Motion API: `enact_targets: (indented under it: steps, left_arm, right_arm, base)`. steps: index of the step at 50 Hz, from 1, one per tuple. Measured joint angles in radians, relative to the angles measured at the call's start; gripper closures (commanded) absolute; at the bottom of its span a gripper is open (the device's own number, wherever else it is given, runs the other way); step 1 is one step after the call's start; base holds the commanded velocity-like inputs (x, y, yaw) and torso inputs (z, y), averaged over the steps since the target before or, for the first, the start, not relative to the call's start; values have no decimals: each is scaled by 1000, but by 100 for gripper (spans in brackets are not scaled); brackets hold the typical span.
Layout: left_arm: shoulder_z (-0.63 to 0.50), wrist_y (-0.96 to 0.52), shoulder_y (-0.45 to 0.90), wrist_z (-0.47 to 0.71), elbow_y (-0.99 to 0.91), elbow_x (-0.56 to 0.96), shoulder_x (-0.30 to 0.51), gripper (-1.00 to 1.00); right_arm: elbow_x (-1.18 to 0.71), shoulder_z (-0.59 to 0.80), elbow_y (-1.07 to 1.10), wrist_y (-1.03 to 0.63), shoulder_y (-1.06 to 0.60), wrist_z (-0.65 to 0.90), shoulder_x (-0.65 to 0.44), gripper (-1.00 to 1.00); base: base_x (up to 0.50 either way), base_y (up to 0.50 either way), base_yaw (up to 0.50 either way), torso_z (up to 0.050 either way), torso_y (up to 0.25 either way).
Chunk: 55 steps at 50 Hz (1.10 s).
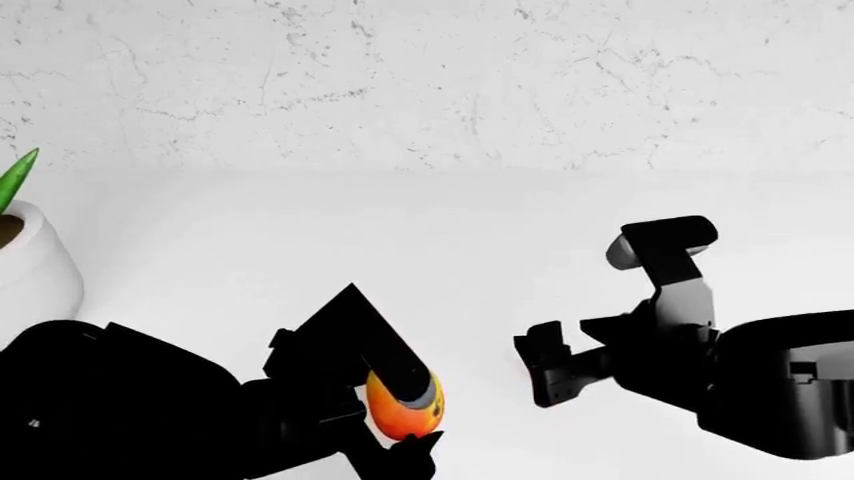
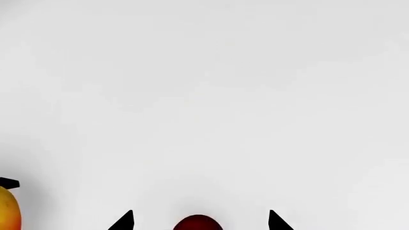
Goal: Pick the cherry, mango from the counter and place them in the cabinet. Then close the cabinet.
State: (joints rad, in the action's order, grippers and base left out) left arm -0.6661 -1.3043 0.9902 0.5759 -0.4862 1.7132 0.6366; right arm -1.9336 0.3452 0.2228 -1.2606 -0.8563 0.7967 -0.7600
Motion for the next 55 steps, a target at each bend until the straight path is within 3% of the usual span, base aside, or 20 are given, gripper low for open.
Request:
enact_targets:
  steps: [32,33,55]
  left_arm:
    - [-15,21,1,-8,-2,-2,13,100]
    - [-15,21,1,-9,-2,-3,13,100]
    - [-20,37,6,-8,-6,5,25,100]
  right_arm:
    - [34,38,6,6,48,-21,4,-100]
    - [37,38,6,6,49,-22,5,100]
    - [16,58,22,12,21,-1,3,100]
  base:
    - [0,0,0,0,0]
    - [0,0,0,0,0]
    - [0,0,0,0,0]
